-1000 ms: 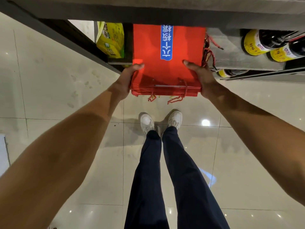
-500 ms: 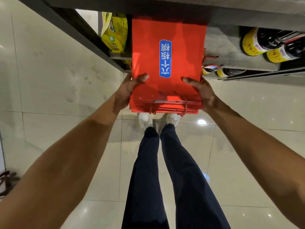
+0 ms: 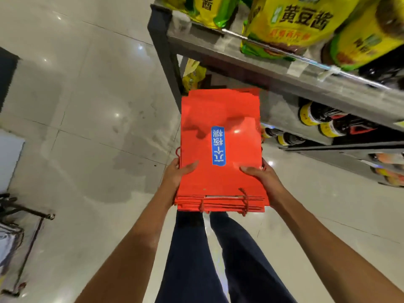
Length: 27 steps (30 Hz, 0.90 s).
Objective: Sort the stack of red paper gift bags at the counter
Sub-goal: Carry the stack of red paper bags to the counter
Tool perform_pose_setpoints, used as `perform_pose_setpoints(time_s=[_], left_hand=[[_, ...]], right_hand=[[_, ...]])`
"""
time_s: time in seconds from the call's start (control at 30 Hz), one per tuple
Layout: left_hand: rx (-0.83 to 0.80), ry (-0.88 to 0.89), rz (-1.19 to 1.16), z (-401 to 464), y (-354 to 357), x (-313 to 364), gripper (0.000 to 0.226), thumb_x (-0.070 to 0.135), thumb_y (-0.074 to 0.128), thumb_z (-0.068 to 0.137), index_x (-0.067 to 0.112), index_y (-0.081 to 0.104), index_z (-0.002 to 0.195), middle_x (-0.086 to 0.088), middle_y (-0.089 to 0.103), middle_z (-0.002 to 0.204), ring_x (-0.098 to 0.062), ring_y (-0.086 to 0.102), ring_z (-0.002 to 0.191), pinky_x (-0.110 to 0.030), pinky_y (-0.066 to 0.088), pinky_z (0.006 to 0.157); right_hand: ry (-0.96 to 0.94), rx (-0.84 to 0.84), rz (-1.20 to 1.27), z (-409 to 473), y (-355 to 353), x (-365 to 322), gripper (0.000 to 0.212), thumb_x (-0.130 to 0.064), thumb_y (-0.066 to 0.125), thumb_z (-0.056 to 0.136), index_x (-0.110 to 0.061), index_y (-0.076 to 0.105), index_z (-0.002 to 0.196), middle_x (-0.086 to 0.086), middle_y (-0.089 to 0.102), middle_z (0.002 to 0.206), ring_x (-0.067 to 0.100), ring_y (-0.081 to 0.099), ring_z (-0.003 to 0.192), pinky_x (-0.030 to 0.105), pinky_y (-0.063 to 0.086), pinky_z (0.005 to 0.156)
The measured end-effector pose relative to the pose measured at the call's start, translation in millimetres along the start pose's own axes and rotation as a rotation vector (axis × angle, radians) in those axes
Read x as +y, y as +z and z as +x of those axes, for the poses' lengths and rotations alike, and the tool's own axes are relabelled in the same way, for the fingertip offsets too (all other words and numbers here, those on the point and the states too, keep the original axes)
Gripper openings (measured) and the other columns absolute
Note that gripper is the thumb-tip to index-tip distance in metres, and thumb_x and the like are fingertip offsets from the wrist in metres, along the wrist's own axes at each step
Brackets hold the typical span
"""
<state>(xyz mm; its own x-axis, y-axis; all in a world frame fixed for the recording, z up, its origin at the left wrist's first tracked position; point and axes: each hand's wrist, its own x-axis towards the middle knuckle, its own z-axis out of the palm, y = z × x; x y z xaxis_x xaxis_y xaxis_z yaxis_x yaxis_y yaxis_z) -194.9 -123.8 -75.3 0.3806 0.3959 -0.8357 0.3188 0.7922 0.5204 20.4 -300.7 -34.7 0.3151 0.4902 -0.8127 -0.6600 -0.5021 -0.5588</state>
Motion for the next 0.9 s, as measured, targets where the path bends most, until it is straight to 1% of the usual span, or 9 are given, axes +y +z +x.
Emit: perform_pose_setpoints(time_s=[0.07,0.2,0.3,0.4,0.53,0.57,0.7,0.8,0.9], left_hand=[[0.060,0.040,-0.023,-39,-6,-9,0.056,0.028,0.090,0.071,0.015,0.069,0.121,-0.012,0.078,0.108,-0.029,0.077,0.089,-0.043,0.061,0.079],[0.132,0.096,-0.170,-117,-27,-19,0.063,0.028,0.087,0.070,0.015,0.066,0.128,-0.012,0.078,0.110,-0.030,0.076,0.092,-0.040,0.060,0.076],[0.176,0.159,-0.269,-170,-48,-12,0.065,0.029,0.090,0.073,0.013,0.064,0.130,-0.014,0.076,0.114,-0.036,0.075,0.100,-0.047,0.061,0.084],[0.217,0.224,-0.325,-214,-75,5,0.068,0.031,0.092,0.071,0.013,0.064,0.130,-0.016,0.076,0.115,-0.040,0.074,0.102,-0.054,0.058,0.092],[0.271,0.322,-0.398,-263,-120,43,0.053,0.027,0.084,0.076,0.013,0.066,0.124,-0.014,0.077,0.109,-0.033,0.077,0.093,-0.041,0.062,0.075],[0.283,0.345,-0.411,-271,-135,52,0.055,0.028,0.085,0.075,0.012,0.066,0.124,-0.015,0.077,0.111,-0.033,0.077,0.093,-0.041,0.062,0.076],[0.319,0.420,-0.438,-297,-194,88,0.067,0.035,0.092,0.073,0.009,0.064,0.128,-0.017,0.075,0.115,-0.040,0.073,0.104,-0.056,0.056,0.097],[0.335,0.465,-0.433,-311,-235,119,0.074,0.040,0.095,0.068,0.009,0.064,0.128,-0.017,0.075,0.115,-0.041,0.073,0.104,-0.059,0.053,0.101],[0.329,0.507,-0.438,-319,-264,149,0.068,0.037,0.093,0.072,0.009,0.066,0.128,-0.018,0.075,0.115,-0.041,0.073,0.104,-0.058,0.053,0.102]], right_hand=[[-0.017,-0.028,-0.036,-28,10,-5,0.066,-0.018,0.083,0.072,-0.020,0.058,0.133,0.014,0.074,0.120,0.037,0.073,0.106,0.050,0.058,0.090],[-0.050,-0.144,-0.127,-77,45,-19,0.068,-0.015,0.084,0.070,-0.016,0.058,0.133,0.016,0.074,0.118,0.039,0.073,0.105,0.049,0.059,0.087],[-0.078,-0.242,-0.187,-103,83,-36,0.067,-0.013,0.084,0.070,-0.015,0.059,0.132,0.017,0.074,0.117,0.041,0.072,0.104,0.050,0.060,0.084],[-0.113,-0.320,-0.267,-123,128,-53,0.070,-0.016,0.086,0.069,-0.015,0.059,0.133,0.017,0.074,0.116,0.041,0.072,0.103,0.055,0.058,0.091],[-0.157,-0.396,-0.347,-140,203,-79,0.074,-0.019,0.091,0.067,-0.014,0.059,0.134,0.020,0.073,0.119,0.044,0.071,0.106,0.060,0.055,0.096],[-0.159,-0.426,-0.363,-143,223,-86,0.075,-0.021,0.092,0.067,-0.013,0.059,0.134,0.021,0.073,0.119,0.046,0.070,0.107,0.063,0.053,0.098],[-0.200,-0.520,-0.429,-155,304,-110,0.070,-0.024,0.090,0.072,-0.010,0.059,0.133,0.022,0.072,0.120,0.046,0.070,0.108,0.060,0.054,0.098],[-0.221,-0.552,-0.443,-162,359,-124,0.060,-0.023,0.085,0.081,-0.007,0.059,0.132,0.022,0.073,0.119,0.045,0.071,0.106,0.054,0.057,0.093],[-0.237,-0.576,-0.458,-163,401,-139,0.055,-0.024,0.081,0.085,-0.006,0.059,0.132,0.022,0.072,0.120,0.046,0.070,0.107,0.059,0.054,0.098]])
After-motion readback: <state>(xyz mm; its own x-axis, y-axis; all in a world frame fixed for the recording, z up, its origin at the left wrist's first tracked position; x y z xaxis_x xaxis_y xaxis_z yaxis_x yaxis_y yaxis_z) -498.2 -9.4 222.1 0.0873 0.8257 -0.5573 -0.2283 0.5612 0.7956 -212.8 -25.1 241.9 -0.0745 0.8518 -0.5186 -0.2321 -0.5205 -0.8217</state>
